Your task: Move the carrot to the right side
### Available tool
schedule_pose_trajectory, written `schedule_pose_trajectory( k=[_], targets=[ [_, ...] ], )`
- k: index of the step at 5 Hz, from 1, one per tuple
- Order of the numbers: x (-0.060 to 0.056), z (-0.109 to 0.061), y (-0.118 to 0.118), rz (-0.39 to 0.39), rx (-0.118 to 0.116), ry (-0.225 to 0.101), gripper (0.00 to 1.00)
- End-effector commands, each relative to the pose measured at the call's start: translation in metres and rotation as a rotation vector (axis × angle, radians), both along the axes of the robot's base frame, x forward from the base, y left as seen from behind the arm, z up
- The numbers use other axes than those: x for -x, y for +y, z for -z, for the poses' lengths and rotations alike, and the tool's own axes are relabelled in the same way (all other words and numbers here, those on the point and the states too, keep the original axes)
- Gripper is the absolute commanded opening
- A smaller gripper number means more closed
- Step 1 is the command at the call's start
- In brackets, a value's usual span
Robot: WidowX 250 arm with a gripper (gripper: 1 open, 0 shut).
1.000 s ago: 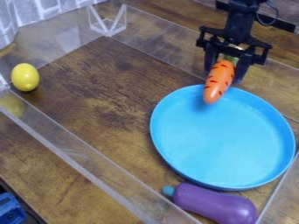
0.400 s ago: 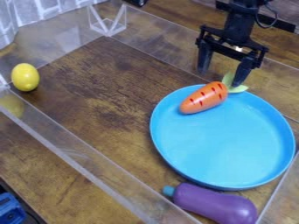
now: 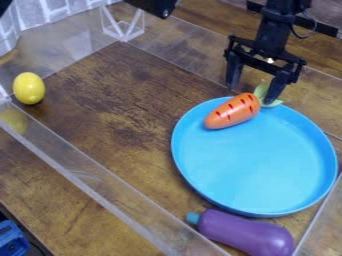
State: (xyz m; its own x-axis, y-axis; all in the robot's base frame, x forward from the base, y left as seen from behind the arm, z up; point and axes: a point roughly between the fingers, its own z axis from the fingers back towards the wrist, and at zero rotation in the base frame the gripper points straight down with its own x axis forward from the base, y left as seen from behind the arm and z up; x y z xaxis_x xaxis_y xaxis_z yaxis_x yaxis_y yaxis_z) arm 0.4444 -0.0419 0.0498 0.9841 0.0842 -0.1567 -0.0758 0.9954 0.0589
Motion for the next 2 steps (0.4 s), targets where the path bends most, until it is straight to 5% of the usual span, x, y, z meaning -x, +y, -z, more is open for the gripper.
schedule_pose_trajectory(
  k=[1,2],
  targets=[
    [-0.002,-0.008,-0.008,-0.006,0.006,-0.035,1.00],
    [0.007,-0.002,0.003,0.065,0.017,-0.016,1.00]
  ],
)
